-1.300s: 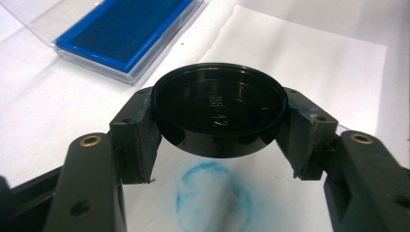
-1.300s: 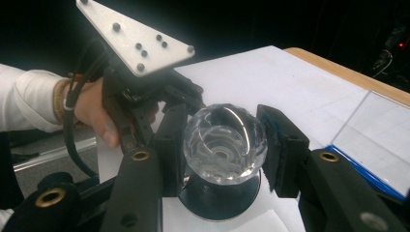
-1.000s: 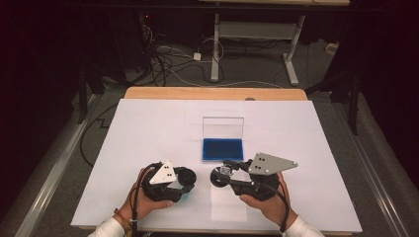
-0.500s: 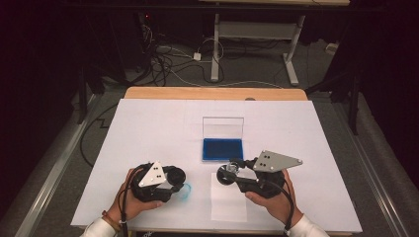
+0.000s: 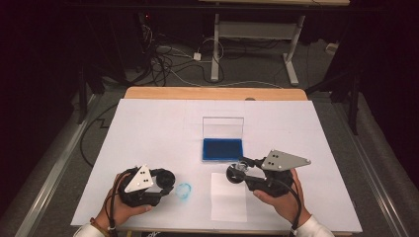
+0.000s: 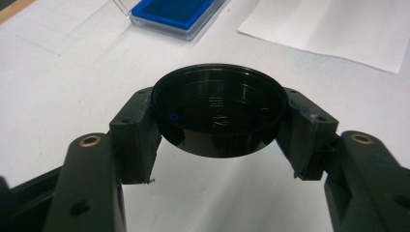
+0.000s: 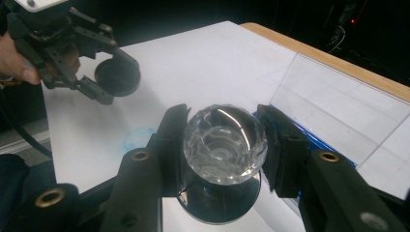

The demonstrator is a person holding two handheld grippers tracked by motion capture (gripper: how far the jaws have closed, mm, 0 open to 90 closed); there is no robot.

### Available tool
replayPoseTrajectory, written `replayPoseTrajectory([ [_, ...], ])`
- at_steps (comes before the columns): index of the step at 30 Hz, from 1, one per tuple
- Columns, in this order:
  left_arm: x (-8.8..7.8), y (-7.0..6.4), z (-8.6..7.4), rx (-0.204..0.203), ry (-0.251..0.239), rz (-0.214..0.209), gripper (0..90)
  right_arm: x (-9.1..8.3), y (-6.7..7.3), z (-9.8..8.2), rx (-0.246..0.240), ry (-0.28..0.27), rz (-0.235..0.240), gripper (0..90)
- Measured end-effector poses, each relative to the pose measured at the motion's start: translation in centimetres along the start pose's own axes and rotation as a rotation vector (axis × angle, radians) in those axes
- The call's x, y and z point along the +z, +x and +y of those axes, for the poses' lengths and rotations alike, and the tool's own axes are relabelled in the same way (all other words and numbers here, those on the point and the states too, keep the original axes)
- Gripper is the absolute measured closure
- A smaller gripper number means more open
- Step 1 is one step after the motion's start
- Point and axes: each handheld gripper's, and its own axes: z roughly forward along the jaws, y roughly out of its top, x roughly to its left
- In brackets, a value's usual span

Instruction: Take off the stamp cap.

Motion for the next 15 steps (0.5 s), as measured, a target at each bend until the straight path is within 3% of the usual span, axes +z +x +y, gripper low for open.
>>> replayPoseTrajectory([
  [15, -1.0, 0.4, -2.2, -0.039, 0.010, 0.007, 36.4, 0.0, -0.9, -0.2, 0.002, 0.021, -0.043, 57.2],
])
